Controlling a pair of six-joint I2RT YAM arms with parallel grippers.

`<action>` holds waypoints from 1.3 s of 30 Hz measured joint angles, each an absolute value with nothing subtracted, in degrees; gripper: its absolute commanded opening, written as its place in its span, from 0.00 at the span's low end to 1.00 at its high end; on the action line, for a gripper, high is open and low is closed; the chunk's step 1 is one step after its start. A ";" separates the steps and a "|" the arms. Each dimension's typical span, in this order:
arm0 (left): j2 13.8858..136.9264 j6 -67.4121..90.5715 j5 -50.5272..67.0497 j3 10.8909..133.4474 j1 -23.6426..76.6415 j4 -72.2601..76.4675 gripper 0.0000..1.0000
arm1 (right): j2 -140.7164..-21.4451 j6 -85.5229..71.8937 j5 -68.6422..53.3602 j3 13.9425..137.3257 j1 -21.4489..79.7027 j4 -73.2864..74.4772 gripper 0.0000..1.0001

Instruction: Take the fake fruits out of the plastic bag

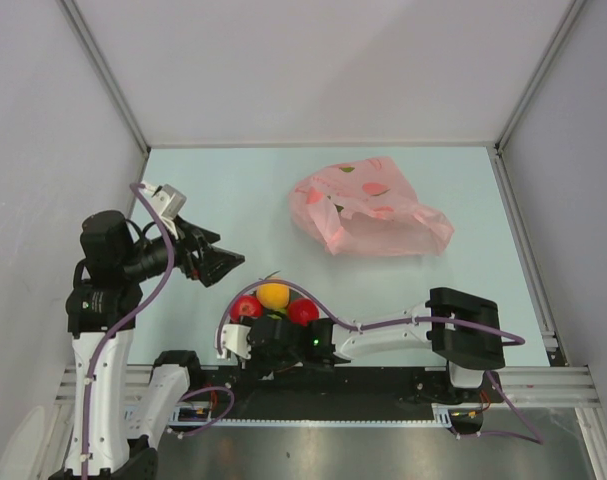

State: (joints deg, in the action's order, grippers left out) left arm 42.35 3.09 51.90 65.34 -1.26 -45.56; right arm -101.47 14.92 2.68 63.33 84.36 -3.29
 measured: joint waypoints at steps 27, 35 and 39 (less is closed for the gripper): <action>48.01 3.05 53.01 65.91 -1.48 -46.59 1.00 | -83.70 12.78 4.54 75.44 77.45 17.91 0.95; 58.13 4.67 57.30 69.43 2.52 -45.80 1.00 | -74.81 12.47 2.04 75.46 54.39 26.09 0.60; 64.49 4.19 59.07 73.97 10.33 -45.71 1.00 | -70.91 10.59 -1.37 75.37 43.38 29.67 0.36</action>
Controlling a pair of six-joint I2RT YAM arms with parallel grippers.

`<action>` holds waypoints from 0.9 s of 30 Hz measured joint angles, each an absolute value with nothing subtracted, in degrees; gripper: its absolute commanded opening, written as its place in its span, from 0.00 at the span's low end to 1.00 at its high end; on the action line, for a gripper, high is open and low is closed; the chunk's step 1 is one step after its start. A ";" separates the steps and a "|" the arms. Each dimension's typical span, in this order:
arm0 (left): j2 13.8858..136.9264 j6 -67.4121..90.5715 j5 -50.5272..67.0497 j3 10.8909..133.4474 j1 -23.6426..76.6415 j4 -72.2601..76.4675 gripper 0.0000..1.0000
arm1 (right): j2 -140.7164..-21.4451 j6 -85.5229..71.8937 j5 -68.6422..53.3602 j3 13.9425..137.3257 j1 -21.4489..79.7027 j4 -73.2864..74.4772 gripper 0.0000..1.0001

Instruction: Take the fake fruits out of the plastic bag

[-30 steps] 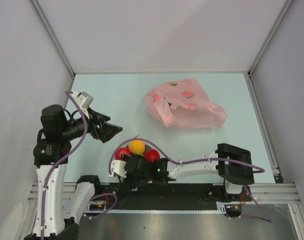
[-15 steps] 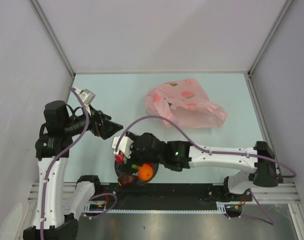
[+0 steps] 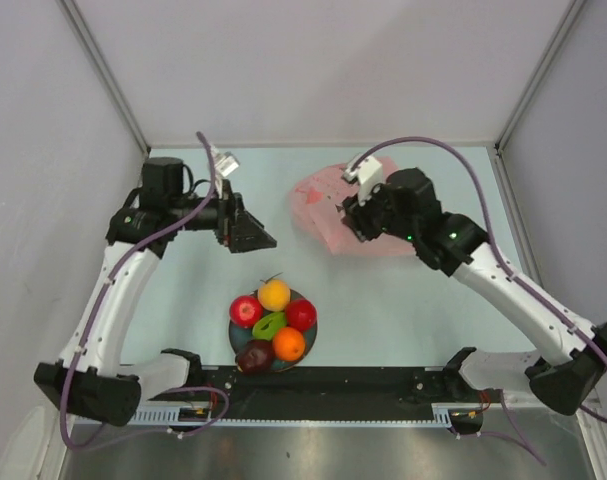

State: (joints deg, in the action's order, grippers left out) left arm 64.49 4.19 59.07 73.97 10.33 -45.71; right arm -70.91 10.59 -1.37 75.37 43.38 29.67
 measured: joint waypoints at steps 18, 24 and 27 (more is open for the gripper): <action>92.29 8.47 51.24 87.96 30.65 -42.46 1.00 | -76.44 6.83 -11.03 62.39 25.58 26.79 0.06; 99.81 15.40 45.50 93.10 31.00 -38.02 1.00 | -78.78 3.88 -18.39 62.39 29.85 19.86 0.05; 102.98 16.51 43.59 96.16 30.85 -40.01 0.99 | -78.76 1.69 -19.79 62.39 33.06 17.93 0.05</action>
State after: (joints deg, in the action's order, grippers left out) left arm 102.98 16.51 43.59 96.16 30.85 -40.01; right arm -78.76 1.69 -19.79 62.39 33.06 17.93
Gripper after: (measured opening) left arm 0.996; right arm 0.047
